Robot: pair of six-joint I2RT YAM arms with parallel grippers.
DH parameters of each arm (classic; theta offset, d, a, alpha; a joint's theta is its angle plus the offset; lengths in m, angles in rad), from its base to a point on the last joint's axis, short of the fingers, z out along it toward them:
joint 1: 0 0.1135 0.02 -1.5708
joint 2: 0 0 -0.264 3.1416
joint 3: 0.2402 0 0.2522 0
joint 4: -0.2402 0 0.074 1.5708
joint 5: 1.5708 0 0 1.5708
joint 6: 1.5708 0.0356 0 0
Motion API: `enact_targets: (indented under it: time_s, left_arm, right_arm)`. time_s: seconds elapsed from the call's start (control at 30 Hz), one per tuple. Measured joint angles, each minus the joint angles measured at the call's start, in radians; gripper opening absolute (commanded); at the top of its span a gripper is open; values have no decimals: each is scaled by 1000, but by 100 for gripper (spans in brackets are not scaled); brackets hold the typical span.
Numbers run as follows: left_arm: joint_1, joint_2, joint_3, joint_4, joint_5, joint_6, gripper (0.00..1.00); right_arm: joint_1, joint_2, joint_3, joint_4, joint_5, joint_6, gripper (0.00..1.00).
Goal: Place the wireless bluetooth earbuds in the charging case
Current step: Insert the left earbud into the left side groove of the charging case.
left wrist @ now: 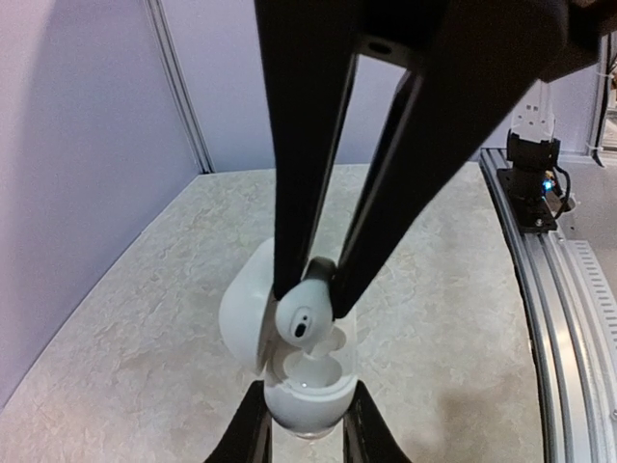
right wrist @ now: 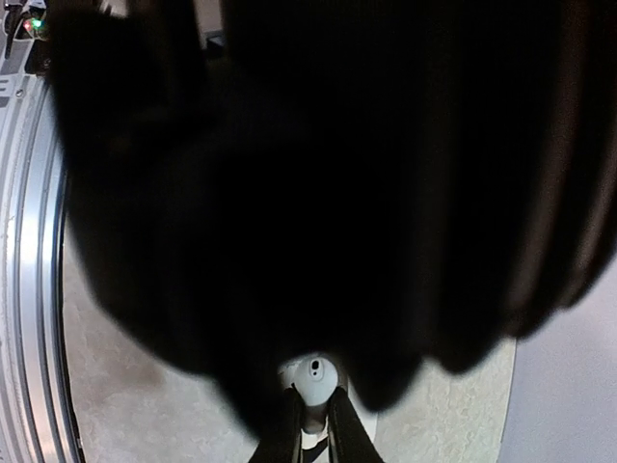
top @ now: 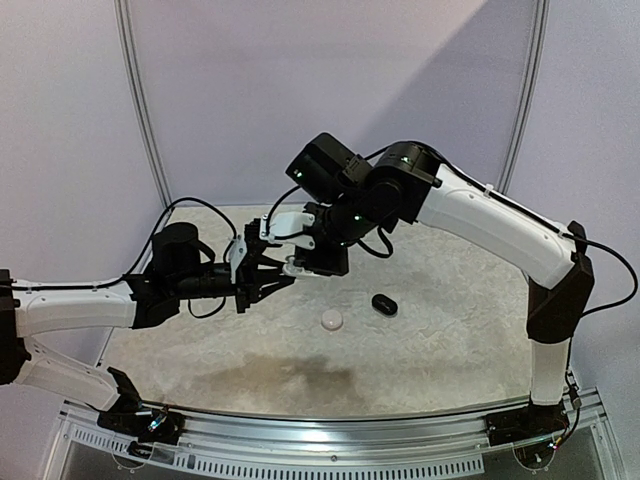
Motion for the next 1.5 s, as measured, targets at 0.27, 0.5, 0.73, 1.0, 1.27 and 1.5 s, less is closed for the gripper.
enact_targets:
  time_s: [0.27, 0.5, 0.73, 1.0, 1.27, 1.5]
  left_arm:
    - [0, 2, -1, -5, -6, -3, 0]
    - [0, 2, -1, -6, -11, -4, 0]
    - [0, 2, -2, -7, -19, -3, 0]
    - [0, 2, -5, -8, -21, -4, 0]
    - [-1, -1, -8, -4, -23, -32, 0]
    - [-1, -2, -8, -4, -20, -87, 0]
  right_arm:
    - [14, 7, 2, -2, 9, -31, 9]
    - [15, 7, 2, -3, 29, -42, 9]
    - [19, 7, 2, -4, 65, -44, 9]
    - [26, 7, 2, -18, 69, -49, 8]
    - [33, 7, -3, -32, 85, -48, 5]
    - [33, 7, -3, -32, 98, -51, 6]
